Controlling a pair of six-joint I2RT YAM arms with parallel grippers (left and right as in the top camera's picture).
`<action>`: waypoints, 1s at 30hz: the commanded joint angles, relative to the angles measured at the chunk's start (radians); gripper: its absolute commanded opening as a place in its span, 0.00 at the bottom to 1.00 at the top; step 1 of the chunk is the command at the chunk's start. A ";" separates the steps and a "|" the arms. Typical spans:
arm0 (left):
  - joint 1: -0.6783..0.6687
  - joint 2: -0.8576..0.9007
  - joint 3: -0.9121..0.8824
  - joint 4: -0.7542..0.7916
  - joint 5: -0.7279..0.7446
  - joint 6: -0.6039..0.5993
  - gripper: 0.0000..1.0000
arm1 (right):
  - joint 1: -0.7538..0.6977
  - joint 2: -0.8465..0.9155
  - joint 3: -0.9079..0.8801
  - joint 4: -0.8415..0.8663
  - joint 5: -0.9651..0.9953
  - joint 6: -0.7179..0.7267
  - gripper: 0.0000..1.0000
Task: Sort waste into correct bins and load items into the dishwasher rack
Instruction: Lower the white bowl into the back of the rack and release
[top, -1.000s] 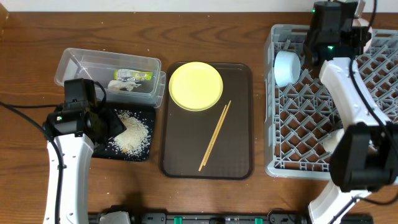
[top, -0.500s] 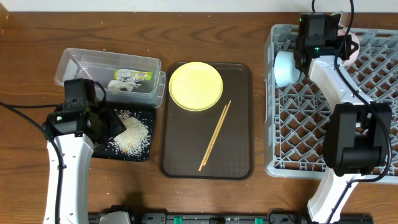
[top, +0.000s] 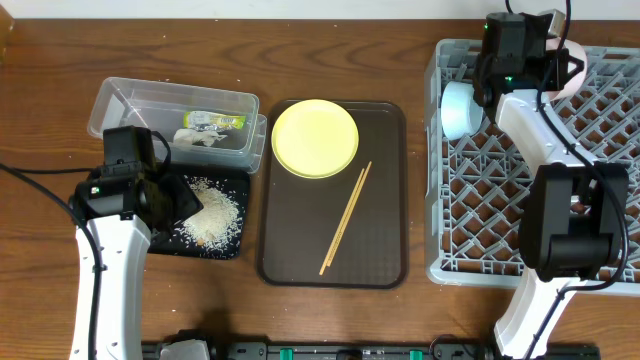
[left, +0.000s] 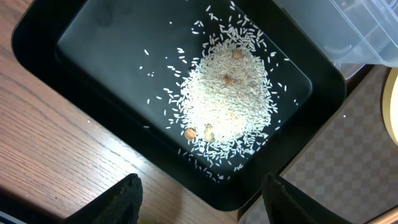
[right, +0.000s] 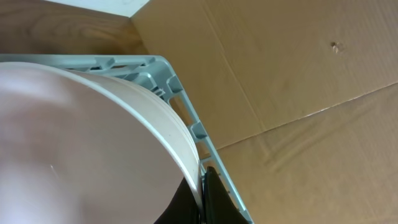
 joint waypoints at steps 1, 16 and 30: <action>0.005 -0.003 -0.003 -0.003 -0.004 -0.009 0.65 | -0.006 0.011 0.011 0.004 0.040 -0.033 0.01; 0.005 -0.003 -0.003 -0.003 -0.005 -0.009 0.65 | 0.032 0.068 0.010 -0.042 -0.008 -0.025 0.01; 0.005 -0.003 -0.003 -0.002 -0.005 -0.009 0.65 | 0.106 0.077 0.010 -0.117 0.024 0.102 0.14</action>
